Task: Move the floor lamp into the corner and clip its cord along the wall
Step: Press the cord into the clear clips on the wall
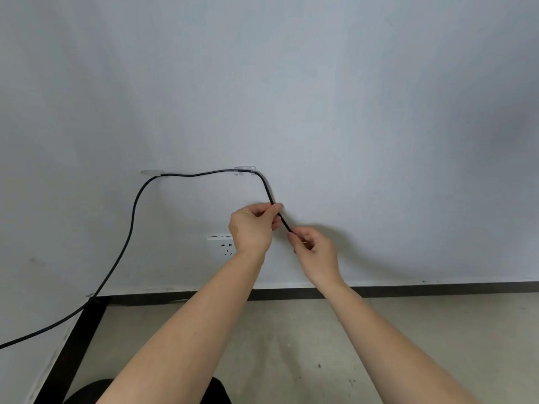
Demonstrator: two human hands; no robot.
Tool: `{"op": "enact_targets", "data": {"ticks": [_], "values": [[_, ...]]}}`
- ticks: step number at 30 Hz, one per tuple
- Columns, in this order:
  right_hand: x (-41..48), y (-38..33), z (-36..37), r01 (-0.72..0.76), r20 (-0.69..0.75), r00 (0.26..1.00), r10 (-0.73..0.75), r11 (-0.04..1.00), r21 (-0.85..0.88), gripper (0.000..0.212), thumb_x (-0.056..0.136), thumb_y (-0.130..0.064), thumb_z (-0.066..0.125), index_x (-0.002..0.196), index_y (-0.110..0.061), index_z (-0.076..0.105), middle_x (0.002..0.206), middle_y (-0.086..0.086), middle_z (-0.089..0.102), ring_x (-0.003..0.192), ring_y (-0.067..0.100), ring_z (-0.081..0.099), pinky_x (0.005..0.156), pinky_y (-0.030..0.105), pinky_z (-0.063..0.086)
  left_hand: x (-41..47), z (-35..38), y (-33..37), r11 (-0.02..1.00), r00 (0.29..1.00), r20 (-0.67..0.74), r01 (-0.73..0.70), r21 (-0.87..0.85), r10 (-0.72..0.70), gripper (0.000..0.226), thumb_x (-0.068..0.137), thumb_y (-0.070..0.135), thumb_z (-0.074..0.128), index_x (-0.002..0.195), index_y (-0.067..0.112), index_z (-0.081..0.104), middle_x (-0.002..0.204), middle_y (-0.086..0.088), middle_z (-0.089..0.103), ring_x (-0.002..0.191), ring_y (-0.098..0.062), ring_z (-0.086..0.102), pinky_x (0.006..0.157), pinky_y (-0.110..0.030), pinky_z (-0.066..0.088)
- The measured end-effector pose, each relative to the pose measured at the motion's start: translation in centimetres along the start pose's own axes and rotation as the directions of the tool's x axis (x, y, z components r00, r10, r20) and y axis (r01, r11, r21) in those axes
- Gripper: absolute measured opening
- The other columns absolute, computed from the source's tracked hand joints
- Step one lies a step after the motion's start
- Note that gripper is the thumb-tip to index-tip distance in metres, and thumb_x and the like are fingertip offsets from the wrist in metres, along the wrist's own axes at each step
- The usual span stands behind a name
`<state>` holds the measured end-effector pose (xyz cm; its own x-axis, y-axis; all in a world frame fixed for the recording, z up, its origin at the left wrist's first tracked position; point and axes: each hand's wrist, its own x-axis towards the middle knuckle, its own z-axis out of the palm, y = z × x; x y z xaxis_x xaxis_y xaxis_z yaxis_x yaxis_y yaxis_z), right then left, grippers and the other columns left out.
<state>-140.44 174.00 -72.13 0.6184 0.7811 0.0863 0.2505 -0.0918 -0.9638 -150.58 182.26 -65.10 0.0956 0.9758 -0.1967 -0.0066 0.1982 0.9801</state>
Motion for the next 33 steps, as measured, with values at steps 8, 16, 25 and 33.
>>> {"op": "enact_targets", "data": {"ticks": [8, 16, 25, 33], "values": [[1.3, -0.6, -0.1, 0.051, 0.042, 0.998, -0.045, 0.989, -0.141, 0.017, 0.088, -0.038, 0.071, 0.082, -0.054, 0.073, 0.082, -0.017, 0.072, 0.077, 0.002, 0.065, 0.067, 0.019, 0.049, 0.0, 0.0, -0.1, 0.998, 0.997, -0.062, -0.031, 0.056, 0.035, 0.012, 0.079, 0.020, 0.082, 0.079, 0.010, 0.078, 0.062, 0.000, 0.075, 0.057, -0.013, 0.074, 0.062, -0.021, 0.059], [1.4, -0.7, 0.2, 0.033, 0.021, 0.999, -0.030, 0.981, -0.191, 0.006, 0.088, -0.035, 0.071, 0.086, -0.035, 0.077, 0.074, -0.016, 0.071, 0.072, -0.001, 0.064, 0.062, 0.014, 0.046, 0.2, 0.0, -0.1, 0.997, 0.996, -0.076, -0.035, 0.067, 0.040, 0.012, 0.078, 0.019, 0.083, 0.077, 0.009, 0.076, 0.062, -0.002, 0.075, 0.057, -0.013, 0.074, 0.062, -0.022, 0.058], [2.9, -2.0, -1.0, 0.168, -0.049, 0.977, -0.208, 0.888, -0.428, 0.005, 0.083, -0.025, 0.077, 0.085, -0.021, 0.079, 0.085, -0.002, 0.069, 0.076, 0.015, 0.067, 0.074, 0.032, 0.054, 0.5, 0.0, -0.6, 1.000, 0.997, -0.076, -0.015, 0.008, 0.015, 0.013, 0.075, 0.016, 0.085, 0.075, 0.009, 0.075, 0.062, 0.000, 0.075, 0.060, -0.014, 0.074, 0.075, -0.033, 0.063], [1.2, -1.1, 1.4, 0.142, -0.001, 0.988, -0.156, 0.901, -0.409, 0.015, 0.094, -0.033, 0.065, 0.092, -0.023, 0.076, 0.078, -0.003, 0.073, 0.071, 0.018, 0.066, 0.064, 0.038, 0.054, 0.7, -0.3, -0.6, 1.000, 0.999, -0.037, 0.005, -0.004, -0.005, 0.013, 0.075, 0.014, 0.086, 0.076, 0.006, 0.075, 0.062, -0.002, 0.075, 0.061, -0.016, 0.075, 0.077, -0.038, 0.063]]}}
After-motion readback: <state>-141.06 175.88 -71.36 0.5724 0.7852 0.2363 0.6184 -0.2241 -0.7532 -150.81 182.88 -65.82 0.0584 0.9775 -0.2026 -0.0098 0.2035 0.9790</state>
